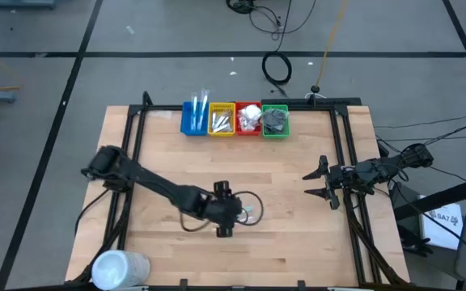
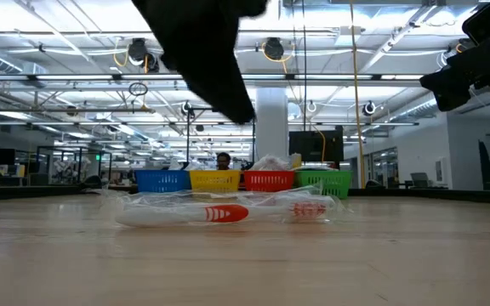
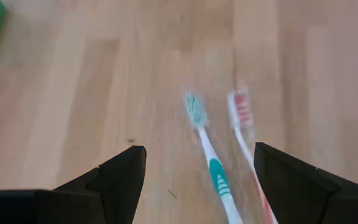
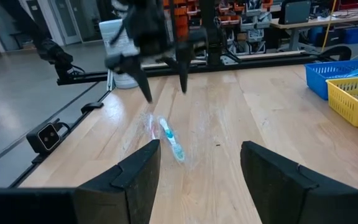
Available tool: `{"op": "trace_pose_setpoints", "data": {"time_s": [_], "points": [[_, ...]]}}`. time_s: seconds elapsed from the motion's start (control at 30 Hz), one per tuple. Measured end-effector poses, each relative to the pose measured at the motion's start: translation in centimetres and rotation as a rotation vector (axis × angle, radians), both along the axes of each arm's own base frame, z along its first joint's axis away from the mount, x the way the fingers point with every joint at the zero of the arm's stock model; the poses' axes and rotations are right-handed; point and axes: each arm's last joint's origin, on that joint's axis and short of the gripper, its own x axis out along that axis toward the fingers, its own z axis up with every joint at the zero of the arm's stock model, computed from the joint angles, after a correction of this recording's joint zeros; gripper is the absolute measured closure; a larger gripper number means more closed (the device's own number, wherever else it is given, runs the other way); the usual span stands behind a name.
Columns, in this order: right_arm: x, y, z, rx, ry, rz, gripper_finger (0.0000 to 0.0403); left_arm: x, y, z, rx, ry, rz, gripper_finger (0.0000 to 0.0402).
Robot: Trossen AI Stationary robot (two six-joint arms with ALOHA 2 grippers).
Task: Pick & Place Travel size toiletries
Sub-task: Put the green toothbrush into the blue bin
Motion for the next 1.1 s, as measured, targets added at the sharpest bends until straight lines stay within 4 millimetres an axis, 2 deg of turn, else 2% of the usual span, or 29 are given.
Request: {"op": "trace_pose_setpoints", "data": {"time_s": [0.17,0.33,0.73,0.93,1.1], "points": [[0.0,0.0,0.0,0.000,0.000,0.000,0.0193,1.3,0.2,-2.7,0.001,0.076,0.055,0.0108],[0.0,0.0,0.0,0.000,0.000,0.000,0.0193,1.6,0.9,-4.4,-0.023,0.132,0.119,0.0108],[0.0,0.0,0.0,0.000,0.001,0.000,0.0193,1.8,0.8,-5.7,-0.108,0.199,0.091,0.0108],[0.0,0.0,0.0,0.000,0.002,0.003,0.0193,1.5,1.2,-6.9,-0.044,0.255,0.135,0.0108],[0.0,0.0,0.0,0.001,0.000,0.003,0.0193,0.8,1.9,-6.8,0.039,0.302,0.204,0.0108]]}}
